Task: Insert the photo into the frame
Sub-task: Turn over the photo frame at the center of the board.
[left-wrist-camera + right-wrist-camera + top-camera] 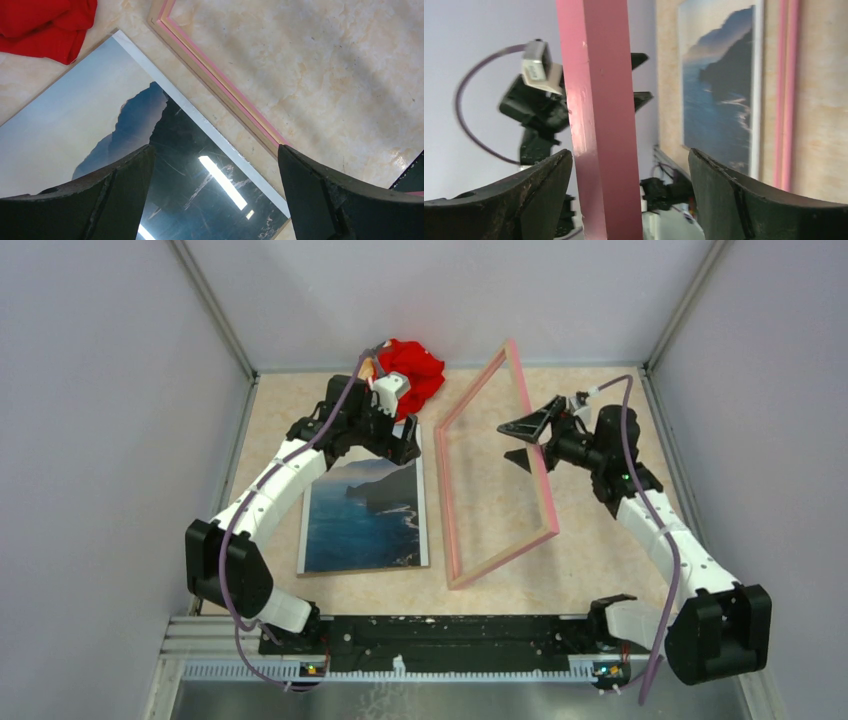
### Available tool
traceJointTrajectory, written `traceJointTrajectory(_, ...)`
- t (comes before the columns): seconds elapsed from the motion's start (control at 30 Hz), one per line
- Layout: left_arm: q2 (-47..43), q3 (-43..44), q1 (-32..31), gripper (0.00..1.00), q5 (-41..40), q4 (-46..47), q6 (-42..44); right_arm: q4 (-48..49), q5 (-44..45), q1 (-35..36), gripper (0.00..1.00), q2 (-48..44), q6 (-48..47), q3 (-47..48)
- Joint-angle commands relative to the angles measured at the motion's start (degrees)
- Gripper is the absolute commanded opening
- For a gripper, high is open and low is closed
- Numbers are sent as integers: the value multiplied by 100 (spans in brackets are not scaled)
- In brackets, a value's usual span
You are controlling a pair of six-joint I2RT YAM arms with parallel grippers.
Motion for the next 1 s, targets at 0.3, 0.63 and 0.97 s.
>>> traceJointTrajectory(0.3,-39,-96,-10,98,-31,90,190,-3742,636,-366,71,117,-3437,1009)
traceJointTrajectory(0.63,-20,-314,-9,98,-267,36,433,-4690,1863,-382,42,464,-4553,1228)
traceJointTrajectory(0.97,-29,-351,-10,98,-203,-27,475,-5361,3462,-382,23,1333,-5497,1594)
